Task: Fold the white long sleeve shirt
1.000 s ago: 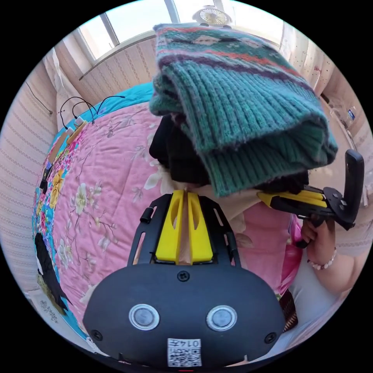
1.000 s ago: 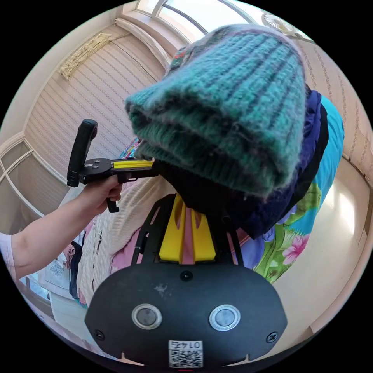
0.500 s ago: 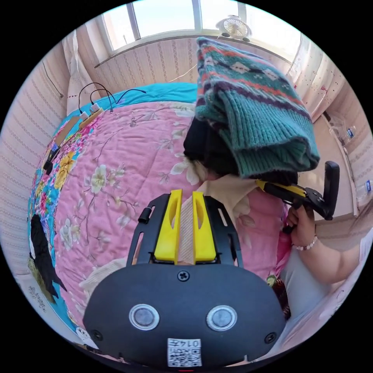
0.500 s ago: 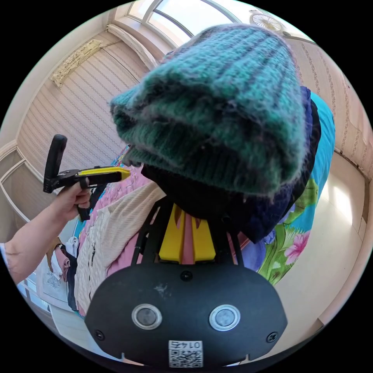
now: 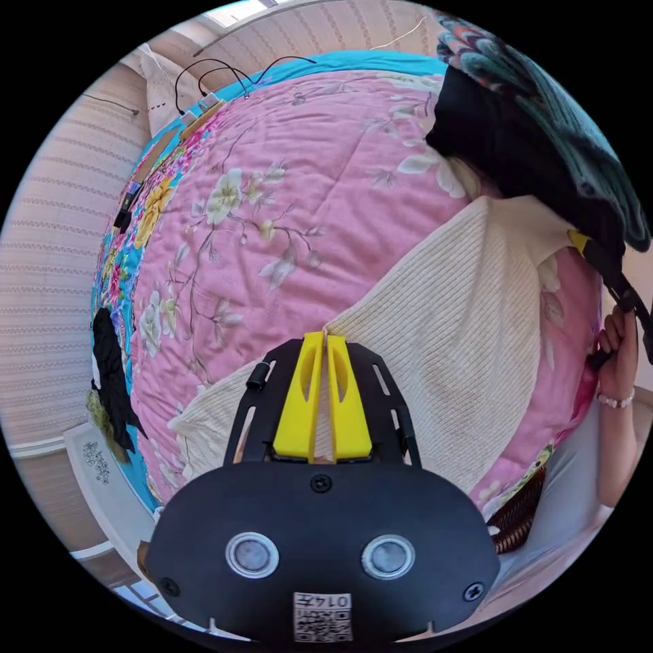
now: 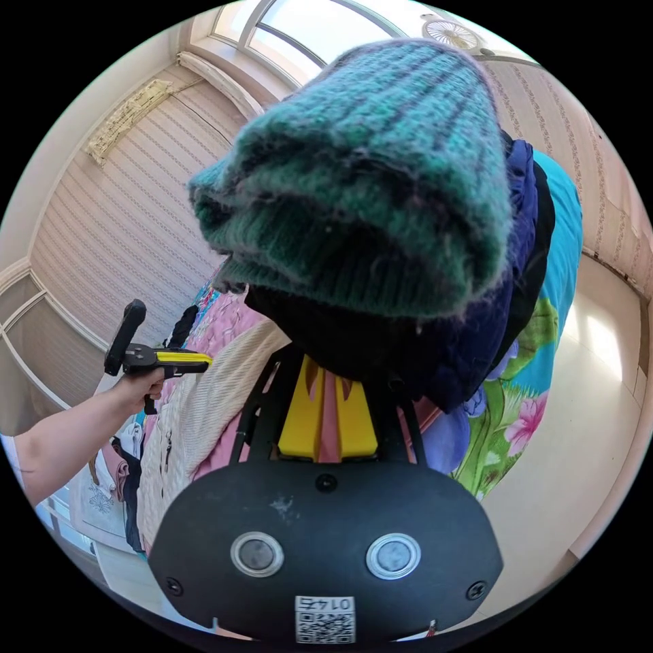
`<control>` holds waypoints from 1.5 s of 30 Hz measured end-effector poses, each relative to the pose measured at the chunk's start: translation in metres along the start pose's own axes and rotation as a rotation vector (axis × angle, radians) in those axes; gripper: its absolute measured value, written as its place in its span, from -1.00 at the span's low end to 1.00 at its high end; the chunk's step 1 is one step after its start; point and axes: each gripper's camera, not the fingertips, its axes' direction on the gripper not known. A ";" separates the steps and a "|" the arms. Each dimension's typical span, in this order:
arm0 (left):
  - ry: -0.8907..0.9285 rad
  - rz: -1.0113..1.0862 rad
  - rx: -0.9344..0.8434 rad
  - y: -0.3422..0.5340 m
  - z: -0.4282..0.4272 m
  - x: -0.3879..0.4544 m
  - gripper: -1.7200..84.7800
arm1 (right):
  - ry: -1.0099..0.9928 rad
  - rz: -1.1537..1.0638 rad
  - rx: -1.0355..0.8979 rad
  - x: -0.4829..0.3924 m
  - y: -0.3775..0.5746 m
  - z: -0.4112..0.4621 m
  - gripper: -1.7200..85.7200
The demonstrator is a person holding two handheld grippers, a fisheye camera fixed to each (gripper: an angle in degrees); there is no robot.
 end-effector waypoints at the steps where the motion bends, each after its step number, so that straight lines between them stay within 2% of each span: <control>1: 0.006 -0.006 0.046 0.003 -0.005 -0.003 -0.98 | 0.001 0.000 -0.002 -0.004 0.003 0.002 -0.97; 5: 0.040 -0.002 -0.032 0.016 0.014 -0.011 -0.98 | 0.003 -0.002 -0.012 -0.017 0.013 0.010 -0.97; 11: 0.103 -0.141 0.024 0.076 -0.007 -0.052 -0.91 | 0.025 -0.020 -0.030 -0.047 0.035 0.024 -0.97; 14: 0.195 -0.262 0.114 0.149 -0.041 -0.079 -0.88 | 0.018 -0.027 -0.035 -0.065 0.048 0.030 -0.97; 16: 0.357 -0.332 0.230 0.231 -0.071 -0.083 -0.87 | 0.010 -0.043 -0.037 -0.080 0.059 0.034 -0.96; 18: 0.389 -0.383 0.281 0.300 -0.088 -0.075 -0.87 | -0.010 -0.052 -0.029 -0.092 0.070 0.035 -0.95; 26: 0.276 -0.670 0.176 0.600 -0.115 -0.030 -0.87 | -0.046 -0.086 0.018 -0.153 0.132 0.010 -0.85; 32: 0.214 -1.101 0.234 0.798 -0.112 -0.030 -0.87 | -0.138 -0.344 -0.213 -0.278 0.211 0.025 -0.84; 37: 0.136 -1.428 0.350 0.943 -0.104 -0.044 -0.87 | -0.343 -0.785 -0.577 -0.460 0.309 0.085 -0.83; 41: 0.071 -1.563 0.418 1.021 -0.100 -0.058 -0.85 | -0.502 -1.070 -0.687 -0.584 0.388 0.103 -0.81; 45: -0.015 -1.723 0.628 1.105 -0.100 -0.071 -0.85 | -0.597 -1.417 -0.713 -0.708 0.490 0.113 -0.82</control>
